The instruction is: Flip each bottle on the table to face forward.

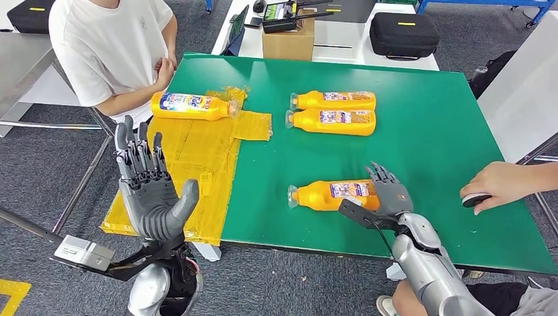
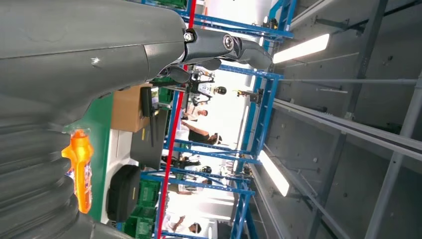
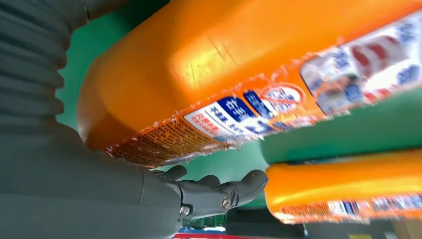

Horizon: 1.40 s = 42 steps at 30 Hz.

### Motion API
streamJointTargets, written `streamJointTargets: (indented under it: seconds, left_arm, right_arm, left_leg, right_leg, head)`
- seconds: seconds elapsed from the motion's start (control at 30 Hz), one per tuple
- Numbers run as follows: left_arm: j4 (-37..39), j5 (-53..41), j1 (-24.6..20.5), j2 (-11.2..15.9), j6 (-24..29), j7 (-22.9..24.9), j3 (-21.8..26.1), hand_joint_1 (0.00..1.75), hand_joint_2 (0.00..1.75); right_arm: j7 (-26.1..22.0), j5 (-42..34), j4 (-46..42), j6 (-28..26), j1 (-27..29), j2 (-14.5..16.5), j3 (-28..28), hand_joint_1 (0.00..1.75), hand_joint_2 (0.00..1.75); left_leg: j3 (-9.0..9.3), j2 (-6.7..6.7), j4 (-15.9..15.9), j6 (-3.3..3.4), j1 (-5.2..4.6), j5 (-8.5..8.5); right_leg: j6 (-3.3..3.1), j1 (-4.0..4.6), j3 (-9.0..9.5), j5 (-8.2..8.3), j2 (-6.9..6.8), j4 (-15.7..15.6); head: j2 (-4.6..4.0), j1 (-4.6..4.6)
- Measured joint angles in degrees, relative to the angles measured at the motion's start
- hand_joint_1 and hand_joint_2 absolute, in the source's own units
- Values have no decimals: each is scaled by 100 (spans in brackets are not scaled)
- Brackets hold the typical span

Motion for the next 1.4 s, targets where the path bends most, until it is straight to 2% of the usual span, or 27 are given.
streamJointTargets:
  seconds: [0.07,0.1,0.17,0.2,0.23,0.3,0.77,0.97,1.07,1.1,1.2,1.3,1.4]
  left_arm:
    - [0,-7,1,13,-8,49,3,0,175]
    - [1,-9,1,16,-14,77,6,0,175]
    - [6,-11,1,20,-26,131,10,0,175]
    - [13,-12,0,22,-32,153,12,0,175]
    - [23,-12,0,23,-39,172,13,0,175]
    - [48,-12,0,25,-65,206,15,0,175]
    - [164,-11,-15,30,-126,272,19,0,175]
    - [270,13,-84,56,-235,428,10,0,175]
    - [386,29,-126,73,-361,720,-1,0,44]
    - [442,53,-128,82,-418,882,-8,0,44]
    - [641,108,-112,101,-505,1319,-25,0,175]
    - [897,96,-89,93,-514,1650,-49,0,175]
    - [1172,101,-28,56,-538,1757,-73,0,175]
  right_arm:
    - [199,119,133,185,-154,14,123,0,175]
    - [280,162,196,290,-230,16,179,22,175]
    - [414,233,327,513,-384,19,290,99,175]
    - [455,254,390,612,-452,17,339,142,175]
    - [476,260,447,690,-509,16,381,164,175]
    - [485,252,539,796,-591,14,447,175,175]
    - [453,202,817,1002,-817,11,592,175,175]
    - [221,-161,882,1387,-896,-29,590,175,175]
    - [-60,-761,900,1554,-886,-54,484,175,175]
    - [-192,-1011,895,1521,-847,-54,400,175,175]
    - [-679,-1786,769,1120,-579,17,60,175,175]
    - [-1295,-2915,232,902,-67,279,-369,175,175]
    - [-1509,-3731,-702,899,498,625,-700,175,175]
  left_leg:
    - [2,2,0,0,0,0]
    - [4,3,0,0,0,0]
    - [9,6,0,0,0,0]
    - [11,7,0,0,0,0]
    - [14,8,0,0,0,0]
    - [16,7,0,0,-1,0]
    - [17,-1,1,5,-2,3]
    - [23,1,1,5,-1,3]
    - [34,2,1,5,-1,1]
    - [36,3,1,5,-1,1]
    - [36,9,1,4,-1,-1]
    - [28,8,0,3,1,-1]
    - [10,5,0,1,4,2]
  right_leg:
    - [0,0,2,0,1,0]
    - [0,0,3,0,1,0]
    - [0,0,6,0,1,-1]
    - [0,0,8,0,1,-1]
    - [0,-1,10,1,1,-1]
    - [2,-1,13,2,1,-2]
    - [5,-2,15,3,0,-2]
    - [5,-1,18,4,1,-4]
    - [5,-1,29,3,1,-5]
    - [5,-1,33,3,1,-5]
    - [5,0,36,4,1,-4]
    - [5,4,29,4,1,-1]
    - [4,5,4,3,1,2]
  head:
    - [0,0]
    - [0,1]
    - [0,0]
    - [0,1]
    - [0,1]
    - [-1,2]
    - [0,1]
    - [0,1]
    - [-1,1]
    - [-1,2]
    - [0,2]
    - [-1,1]
    - [-1,-3]
